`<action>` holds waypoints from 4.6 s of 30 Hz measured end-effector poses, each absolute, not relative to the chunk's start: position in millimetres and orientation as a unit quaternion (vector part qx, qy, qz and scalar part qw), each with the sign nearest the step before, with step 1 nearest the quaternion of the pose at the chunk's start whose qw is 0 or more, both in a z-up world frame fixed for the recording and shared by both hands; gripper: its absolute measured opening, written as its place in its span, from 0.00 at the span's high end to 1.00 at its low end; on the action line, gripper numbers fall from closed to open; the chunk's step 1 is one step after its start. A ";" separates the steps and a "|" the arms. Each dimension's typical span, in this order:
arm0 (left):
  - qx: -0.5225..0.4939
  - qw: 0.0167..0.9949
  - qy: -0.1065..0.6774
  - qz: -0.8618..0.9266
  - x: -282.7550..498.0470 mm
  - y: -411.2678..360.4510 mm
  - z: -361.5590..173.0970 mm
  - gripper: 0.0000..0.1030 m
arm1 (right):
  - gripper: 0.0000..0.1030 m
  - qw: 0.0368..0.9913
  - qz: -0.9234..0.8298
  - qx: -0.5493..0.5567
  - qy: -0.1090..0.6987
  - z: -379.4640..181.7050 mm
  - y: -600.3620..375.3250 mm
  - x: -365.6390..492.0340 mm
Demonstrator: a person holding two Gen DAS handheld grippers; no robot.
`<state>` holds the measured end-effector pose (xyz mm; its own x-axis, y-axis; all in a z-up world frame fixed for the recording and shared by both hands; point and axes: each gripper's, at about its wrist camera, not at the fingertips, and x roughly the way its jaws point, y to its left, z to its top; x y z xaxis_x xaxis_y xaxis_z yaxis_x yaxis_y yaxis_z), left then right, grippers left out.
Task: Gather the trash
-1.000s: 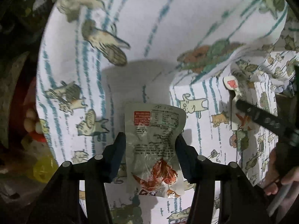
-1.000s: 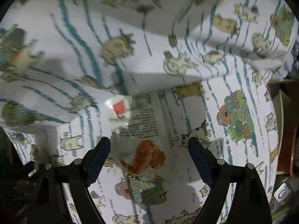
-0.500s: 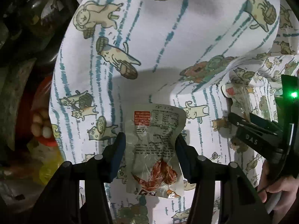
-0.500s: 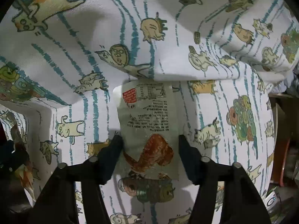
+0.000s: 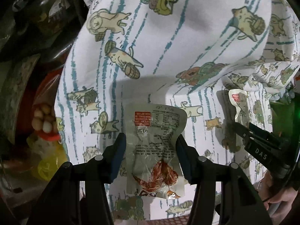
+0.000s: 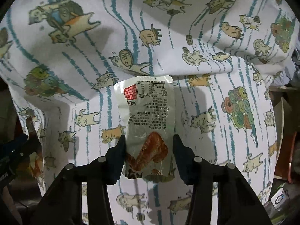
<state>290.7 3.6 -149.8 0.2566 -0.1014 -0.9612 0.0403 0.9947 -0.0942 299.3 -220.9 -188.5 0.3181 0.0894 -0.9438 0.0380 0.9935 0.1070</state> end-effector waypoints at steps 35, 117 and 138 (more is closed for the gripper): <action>-0.017 0.797 0.599 -0.081 106.5 -37.1 -146.7 0.49 | 0.50 0.805 0.121 0.118 0.569 -136.1 -213.8 94.9; 0.012 0.947 0.318 -0.043 2.7 12.2 -6.2 0.04 | 0.16 0.940 0.044 -0.002 0.339 -41.7 -192.7 -25.1; 0.036 0.961 0.269 -0.050 -14.5 -4.5 7.4 0.00 | 0.00 0.968 -0.011 -0.022 0.250 -5.2 -203.7 -41.9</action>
<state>-14.5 -4.5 7.4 0.8506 -0.0776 -0.5201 0.1162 0.9923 0.0419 -41.9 -203.7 -5.2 0.8752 -0.0330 -0.4827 0.0107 0.9987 -0.0489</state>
